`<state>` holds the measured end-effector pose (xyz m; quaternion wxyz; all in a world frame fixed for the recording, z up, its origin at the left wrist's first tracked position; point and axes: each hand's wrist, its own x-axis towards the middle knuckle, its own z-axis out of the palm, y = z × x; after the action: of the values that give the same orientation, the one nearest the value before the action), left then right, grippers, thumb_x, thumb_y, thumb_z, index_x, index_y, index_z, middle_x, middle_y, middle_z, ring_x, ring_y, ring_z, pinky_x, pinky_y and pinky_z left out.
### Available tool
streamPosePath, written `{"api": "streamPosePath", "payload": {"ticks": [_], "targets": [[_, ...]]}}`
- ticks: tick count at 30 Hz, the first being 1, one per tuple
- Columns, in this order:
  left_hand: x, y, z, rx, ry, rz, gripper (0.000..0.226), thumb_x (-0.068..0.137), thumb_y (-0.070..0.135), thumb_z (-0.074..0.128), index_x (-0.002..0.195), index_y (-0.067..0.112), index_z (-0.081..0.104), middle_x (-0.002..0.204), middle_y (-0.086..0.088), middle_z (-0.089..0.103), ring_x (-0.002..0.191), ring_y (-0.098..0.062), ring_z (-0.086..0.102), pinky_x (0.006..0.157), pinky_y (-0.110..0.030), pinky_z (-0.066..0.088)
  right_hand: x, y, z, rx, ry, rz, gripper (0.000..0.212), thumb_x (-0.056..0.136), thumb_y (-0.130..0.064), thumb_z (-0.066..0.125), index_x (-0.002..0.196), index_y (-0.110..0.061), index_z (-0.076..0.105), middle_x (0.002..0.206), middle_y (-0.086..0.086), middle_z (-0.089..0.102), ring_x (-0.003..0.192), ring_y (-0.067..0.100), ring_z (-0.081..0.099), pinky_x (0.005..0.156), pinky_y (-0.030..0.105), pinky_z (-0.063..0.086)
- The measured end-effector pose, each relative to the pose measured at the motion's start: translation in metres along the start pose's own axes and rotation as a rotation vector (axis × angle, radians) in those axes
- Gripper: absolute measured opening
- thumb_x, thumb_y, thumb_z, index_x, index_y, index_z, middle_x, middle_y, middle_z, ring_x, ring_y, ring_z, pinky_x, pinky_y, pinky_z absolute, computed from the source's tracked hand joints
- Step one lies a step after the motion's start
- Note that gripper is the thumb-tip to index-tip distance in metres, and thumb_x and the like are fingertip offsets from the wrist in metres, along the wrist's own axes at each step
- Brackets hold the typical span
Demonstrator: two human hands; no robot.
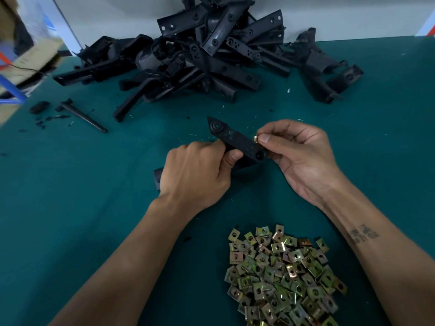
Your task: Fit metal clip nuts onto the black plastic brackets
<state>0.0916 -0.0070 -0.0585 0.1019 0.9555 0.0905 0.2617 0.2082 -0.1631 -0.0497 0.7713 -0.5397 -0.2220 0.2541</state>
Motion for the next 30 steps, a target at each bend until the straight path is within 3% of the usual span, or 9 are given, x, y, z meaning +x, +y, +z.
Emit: {"api": "streamPosePath", "payload": {"ticks": [4,8,13,16,18,22,27,30], "targets": [[0.000,0.000,0.001,0.013,-0.002,0.001,0.049,0.101,0.056,0.026,0.071,0.020,0.043,0.060,-0.004,0.056,0.051,-0.037,0.052,0.051,-0.032,0.028,-0.001,0.004,0.000,-0.083,0.020,-0.054,0.010,0.078,-0.005,0.076,0.085,-0.012,0.079,0.082,0.007,0.074,0.081,0.020,0.065,0.082,0.030,0.056],[-0.001,0.001,0.000,0.065,0.001,-0.014,0.055,0.101,0.056,0.028,0.073,0.016,0.053,0.062,-0.002,0.060,0.052,-0.035,0.055,0.050,-0.031,0.032,-0.003,0.005,0.001,-0.106,0.016,-0.061,0.011,0.074,-0.012,0.077,0.083,-0.016,0.081,0.082,0.007,0.074,0.083,0.021,0.065,0.085,0.031,0.056],[-0.001,0.002,-0.002,0.077,-0.001,-0.038,0.054,0.101,0.056,0.031,0.077,0.016,0.058,0.066,-0.002,0.062,0.055,-0.035,0.057,0.050,-0.033,0.036,-0.004,0.005,0.004,-0.134,0.058,-0.054,0.015,0.071,-0.008,0.080,0.084,-0.015,0.078,0.082,0.005,0.075,0.081,0.016,0.068,0.082,0.026,0.056],[-0.001,0.002,-0.002,0.092,0.000,-0.059,0.054,0.101,0.056,0.031,0.078,0.016,0.058,0.067,-0.002,0.063,0.057,-0.037,0.059,0.051,-0.033,0.037,-0.007,0.004,0.007,-0.130,0.105,-0.052,0.011,0.066,-0.012,0.081,0.076,-0.014,0.077,0.079,0.008,0.075,0.079,0.019,0.068,0.087,0.032,0.058],[-0.001,0.003,-0.003,0.104,0.003,-0.063,0.054,0.101,0.056,0.031,0.078,0.016,0.059,0.067,-0.001,0.064,0.058,-0.036,0.059,0.052,-0.033,0.037,-0.008,0.001,0.008,-0.101,0.098,-0.027,0.004,0.070,-0.011,0.080,0.070,-0.014,0.077,0.080,0.011,0.074,0.081,0.024,0.067,0.089,0.039,0.055],[-0.001,0.002,-0.003,0.116,-0.010,-0.082,0.039,0.103,0.044,0.046,0.079,0.016,0.060,0.068,-0.001,0.064,0.058,-0.036,0.059,0.053,-0.033,0.035,-0.010,-0.003,0.011,-0.068,0.038,-0.002,0.018,0.085,-0.016,0.069,0.068,-0.013,0.076,0.083,0.015,0.071,0.088,0.029,0.066,0.085,0.040,0.052],[-0.001,0.001,-0.004,0.111,-0.015,-0.111,0.031,0.097,0.032,0.054,0.071,0.015,0.054,0.064,-0.003,0.063,0.054,-0.037,0.056,0.052,-0.032,0.031,-0.015,-0.009,0.011,-0.108,-0.051,0.012,0.029,0.094,-0.024,0.059,0.087,0.003,0.069,0.109,0.037,0.065,0.112,0.049,0.062,0.103,0.056,0.046],[-0.002,0.000,-0.004,0.119,-0.037,-0.104,0.029,0.095,0.031,0.054,0.070,0.018,0.051,0.066,-0.003,0.064,0.056,-0.037,0.057,0.052,-0.033,0.034,-0.016,-0.012,0.012,-0.180,-0.086,0.039,0.032,0.092,-0.025,0.057,0.095,0.005,0.068,0.116,0.040,0.062,0.118,0.048,0.059,0.111,0.059,0.040]]}}
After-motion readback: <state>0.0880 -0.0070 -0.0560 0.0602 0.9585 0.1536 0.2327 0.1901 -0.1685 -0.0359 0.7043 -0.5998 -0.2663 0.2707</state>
